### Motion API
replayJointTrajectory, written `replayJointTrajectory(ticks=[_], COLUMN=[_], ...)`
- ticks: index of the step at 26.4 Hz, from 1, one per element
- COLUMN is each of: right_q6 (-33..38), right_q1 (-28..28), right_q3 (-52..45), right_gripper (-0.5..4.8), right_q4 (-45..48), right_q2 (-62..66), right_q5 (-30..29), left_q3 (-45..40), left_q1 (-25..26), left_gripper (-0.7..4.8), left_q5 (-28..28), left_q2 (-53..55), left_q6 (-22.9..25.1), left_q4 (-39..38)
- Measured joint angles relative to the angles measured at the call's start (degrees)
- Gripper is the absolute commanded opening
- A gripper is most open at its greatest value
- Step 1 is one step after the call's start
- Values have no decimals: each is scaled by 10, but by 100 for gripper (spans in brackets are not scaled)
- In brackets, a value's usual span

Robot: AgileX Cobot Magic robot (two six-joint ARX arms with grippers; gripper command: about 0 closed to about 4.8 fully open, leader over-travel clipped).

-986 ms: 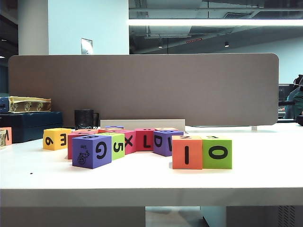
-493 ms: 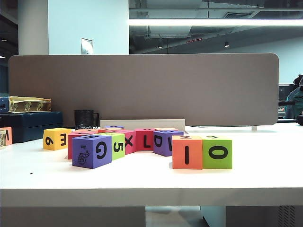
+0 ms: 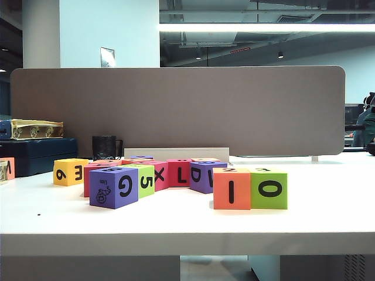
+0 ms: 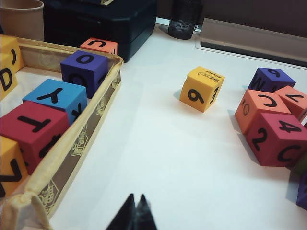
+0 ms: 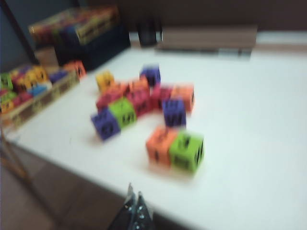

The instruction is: Select the appropriate blocks from the scattered letter blocks on the table and arrange them in a row to spell out "23".

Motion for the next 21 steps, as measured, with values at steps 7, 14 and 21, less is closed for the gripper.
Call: replayJointTrajectory(ticks=[7, 14, 21], right_q6=[-3, -3, 0], right_q1=[0, 0, 0], right_q3=[1, -1, -73], right_gripper=[-1, -1, -1], right_q4=[167, 171, 237], right_q2=[0, 0, 0], right_q5=[92, 217, 248], left_q3=[0, 0, 0], left_q1=[0, 0, 0], left_gripper=[-5, -5, -5], left_q5=[0, 0, 1], left_q2=[0, 0, 0], left_q6=[0, 0, 0], left_q4=[0, 0, 0])
